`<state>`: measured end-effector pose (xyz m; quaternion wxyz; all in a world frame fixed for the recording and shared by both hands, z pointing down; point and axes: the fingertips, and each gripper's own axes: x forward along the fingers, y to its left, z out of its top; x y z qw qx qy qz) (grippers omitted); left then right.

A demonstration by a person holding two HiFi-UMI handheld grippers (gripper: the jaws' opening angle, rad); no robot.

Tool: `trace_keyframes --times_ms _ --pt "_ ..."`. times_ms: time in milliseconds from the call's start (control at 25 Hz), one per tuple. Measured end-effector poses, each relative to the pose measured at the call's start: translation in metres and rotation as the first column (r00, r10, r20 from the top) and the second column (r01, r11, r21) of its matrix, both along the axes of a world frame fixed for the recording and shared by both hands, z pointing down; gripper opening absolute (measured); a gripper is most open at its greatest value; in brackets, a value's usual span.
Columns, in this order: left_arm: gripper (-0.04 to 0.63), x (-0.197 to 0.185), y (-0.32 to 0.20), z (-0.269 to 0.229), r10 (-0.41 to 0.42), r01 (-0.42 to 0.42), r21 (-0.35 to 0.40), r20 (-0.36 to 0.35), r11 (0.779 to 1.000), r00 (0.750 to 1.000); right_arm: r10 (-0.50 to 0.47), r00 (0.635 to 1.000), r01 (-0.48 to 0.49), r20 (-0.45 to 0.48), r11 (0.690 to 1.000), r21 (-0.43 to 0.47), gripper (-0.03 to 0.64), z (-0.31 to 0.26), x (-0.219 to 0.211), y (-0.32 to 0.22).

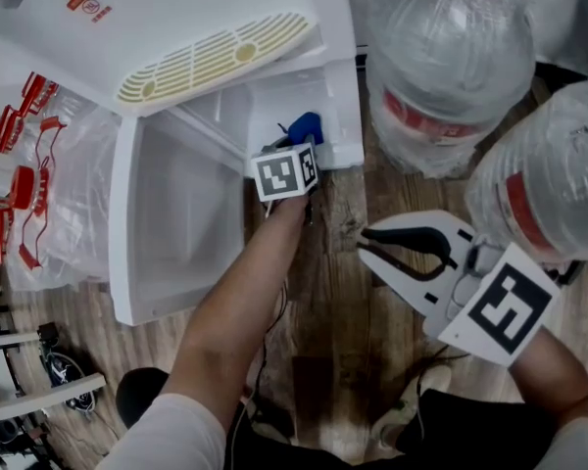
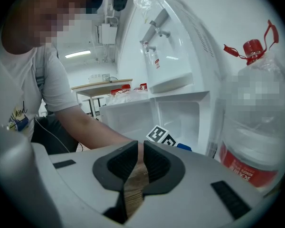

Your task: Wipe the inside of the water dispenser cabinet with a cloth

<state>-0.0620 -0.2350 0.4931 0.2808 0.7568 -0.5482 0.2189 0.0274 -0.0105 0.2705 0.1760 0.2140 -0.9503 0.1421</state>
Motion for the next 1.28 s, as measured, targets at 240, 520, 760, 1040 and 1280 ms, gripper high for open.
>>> trace_keyframes --times_ms 240,520,760,1040,1280 --pt "0.104 0.004 0.034 -0.024 0.083 -0.082 0.039 -0.024 0.996 0.996 0.011 1.000 -0.011 0.009 1.000 0.015 0.032 0.000 -0.010 -0.010" --pt "0.105 0.019 0.094 -0.069 0.261 -0.253 0.107 -0.063 0.961 0.963 0.039 0.999 -0.041 0.033 0.998 0.053 0.020 -0.009 -0.020 -0.026" --pt "0.104 0.031 0.164 -0.118 0.454 -0.438 0.139 -0.118 0.888 0.883 0.024 0.998 -0.032 0.051 0.987 0.157 0.011 -0.024 -0.022 -0.043" --pt "0.104 0.014 0.242 -0.209 0.625 -0.595 0.200 -0.164 0.779 0.763 0.033 0.995 -0.048 0.096 0.986 0.162 0.008 -0.038 -0.026 -0.047" --pt "0.104 -0.002 0.280 -0.260 0.625 -0.591 0.203 -0.240 0.781 0.743 -0.034 0.994 0.018 0.106 0.989 0.147 0.008 -0.029 -0.046 -0.032"
